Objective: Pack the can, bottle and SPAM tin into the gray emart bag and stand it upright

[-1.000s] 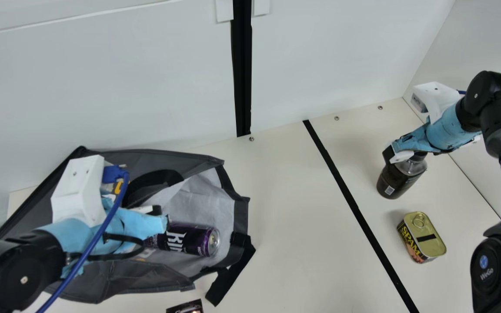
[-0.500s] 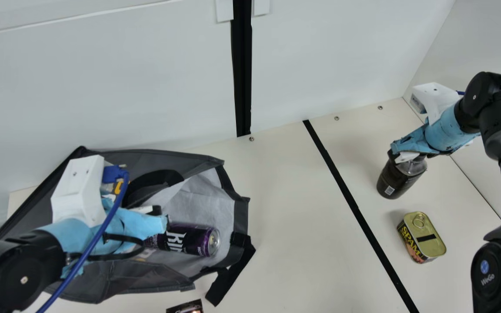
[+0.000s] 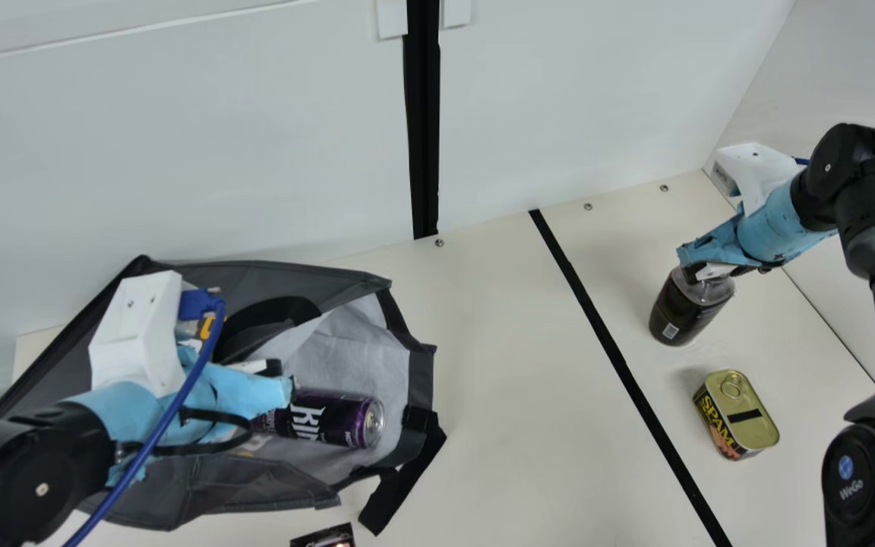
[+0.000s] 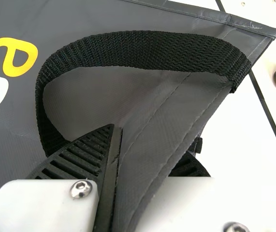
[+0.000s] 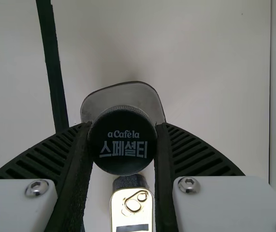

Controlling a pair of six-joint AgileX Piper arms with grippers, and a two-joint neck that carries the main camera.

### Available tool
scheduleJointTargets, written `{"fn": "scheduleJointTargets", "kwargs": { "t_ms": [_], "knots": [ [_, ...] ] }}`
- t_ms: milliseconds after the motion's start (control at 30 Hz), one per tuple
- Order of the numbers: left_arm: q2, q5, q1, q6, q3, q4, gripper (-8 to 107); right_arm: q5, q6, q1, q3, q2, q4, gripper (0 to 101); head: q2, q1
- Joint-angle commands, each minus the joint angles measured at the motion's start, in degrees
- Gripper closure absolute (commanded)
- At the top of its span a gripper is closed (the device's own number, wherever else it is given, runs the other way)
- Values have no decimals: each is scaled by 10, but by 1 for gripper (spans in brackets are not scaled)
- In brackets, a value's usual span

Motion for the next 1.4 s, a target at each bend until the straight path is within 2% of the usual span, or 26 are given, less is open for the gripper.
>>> {"fn": "scheduleJointTargets", "kwargs": {
  "t_ms": [0, 233, 567, 1367],
  "knots": [
    [0, 0, 0, 0, 0, 0, 107, -2, -8, -3, -2, 1, 2, 101, 0, -13],
    [0, 0, 0, 0, 0, 0, 107, -2, -48, -17, -10, 2, 19, 101, 0, -13],
    [0, 0, 0, 0, 0, 0, 107, -2, -107, -37, 0, -5, 44, 101, 0, -13],
    [0, 0, 0, 0, 0, 0, 107, -2, -162, -17, 83, -93, 68, 101, 0, -13]
  ]
}}
